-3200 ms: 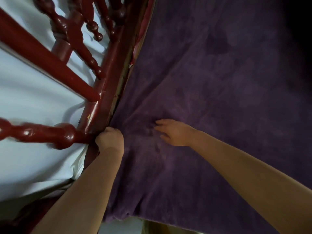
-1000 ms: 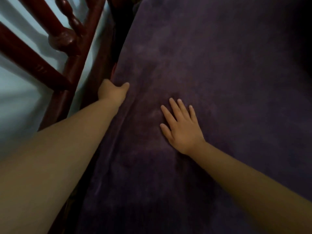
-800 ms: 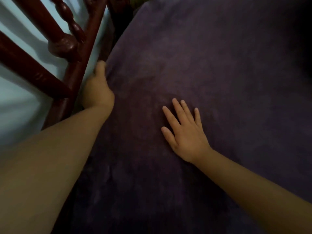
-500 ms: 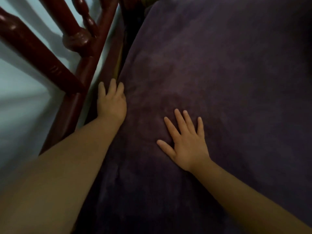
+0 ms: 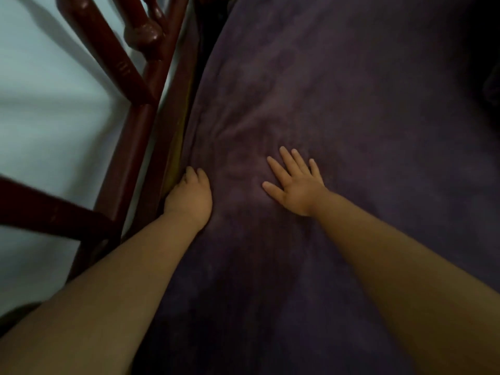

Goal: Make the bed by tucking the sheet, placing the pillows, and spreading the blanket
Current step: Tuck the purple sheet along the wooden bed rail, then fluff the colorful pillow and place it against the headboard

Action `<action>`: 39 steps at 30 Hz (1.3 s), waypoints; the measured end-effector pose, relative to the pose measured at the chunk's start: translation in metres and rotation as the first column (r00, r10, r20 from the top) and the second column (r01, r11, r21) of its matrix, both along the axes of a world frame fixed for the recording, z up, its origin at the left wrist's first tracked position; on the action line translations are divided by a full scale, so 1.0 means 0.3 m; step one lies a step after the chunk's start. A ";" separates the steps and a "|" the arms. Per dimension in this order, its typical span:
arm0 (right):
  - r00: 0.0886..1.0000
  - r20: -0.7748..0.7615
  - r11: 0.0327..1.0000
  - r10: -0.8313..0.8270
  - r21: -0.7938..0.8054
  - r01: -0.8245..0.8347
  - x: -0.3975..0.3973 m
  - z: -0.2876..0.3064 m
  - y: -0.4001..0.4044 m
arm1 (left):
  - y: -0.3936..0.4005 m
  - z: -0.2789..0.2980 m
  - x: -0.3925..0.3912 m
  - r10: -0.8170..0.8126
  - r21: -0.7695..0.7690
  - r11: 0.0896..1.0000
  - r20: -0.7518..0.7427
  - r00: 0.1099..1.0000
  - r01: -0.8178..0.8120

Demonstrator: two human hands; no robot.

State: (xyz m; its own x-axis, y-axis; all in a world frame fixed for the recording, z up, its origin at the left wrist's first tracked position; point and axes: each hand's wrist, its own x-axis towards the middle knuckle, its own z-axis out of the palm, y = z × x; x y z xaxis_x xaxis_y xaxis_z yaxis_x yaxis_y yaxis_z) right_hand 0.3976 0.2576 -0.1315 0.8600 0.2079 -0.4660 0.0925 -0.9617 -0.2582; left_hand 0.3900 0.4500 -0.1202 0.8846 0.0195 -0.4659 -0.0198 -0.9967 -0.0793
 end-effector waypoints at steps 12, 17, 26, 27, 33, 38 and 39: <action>1.000 0.024 0.995 -0.006 0.101 0.003 -0.685 0.191 -0.148 | -0.213 0.272 -0.507 -0.041 -0.087 0.994 0.259 0.965 0.066; 0.980 0.194 0.993 -0.043 0.115 0.021 -0.815 0.457 -0.261 | -0.351 0.510 -0.672 -0.053 -0.118 0.988 0.369 0.928 0.103; 0.866 0.453 0.967 -0.212 0.228 0.118 -1.012 1.042 -0.485 | -0.579 1.098 -0.883 -0.067 -0.136 0.977 0.531 0.845 0.163; 0.849 0.477 0.964 -0.229 0.235 0.128 -1.025 1.099 -0.511 | -0.599 1.154 -0.901 -0.075 -0.133 0.976 0.540 0.838 0.173; 0.749 0.604 0.962 -0.273 0.164 0.218 -1.128 1.522 -0.689 | -0.753 1.517 -0.959 -0.153 -0.136 0.946 0.609 0.779 0.293; 0.610 0.732 0.944 -0.302 0.143 0.296 -1.231 1.787 -0.855 | -0.888 1.739 -0.988 -0.205 -0.152 0.902 0.672 0.712 0.403; 0.583 0.747 0.936 -0.319 0.152 0.317 -1.254 1.824 -0.896 | -0.922 1.777 -0.997 -0.213 -0.150 0.895 0.684 0.698 0.420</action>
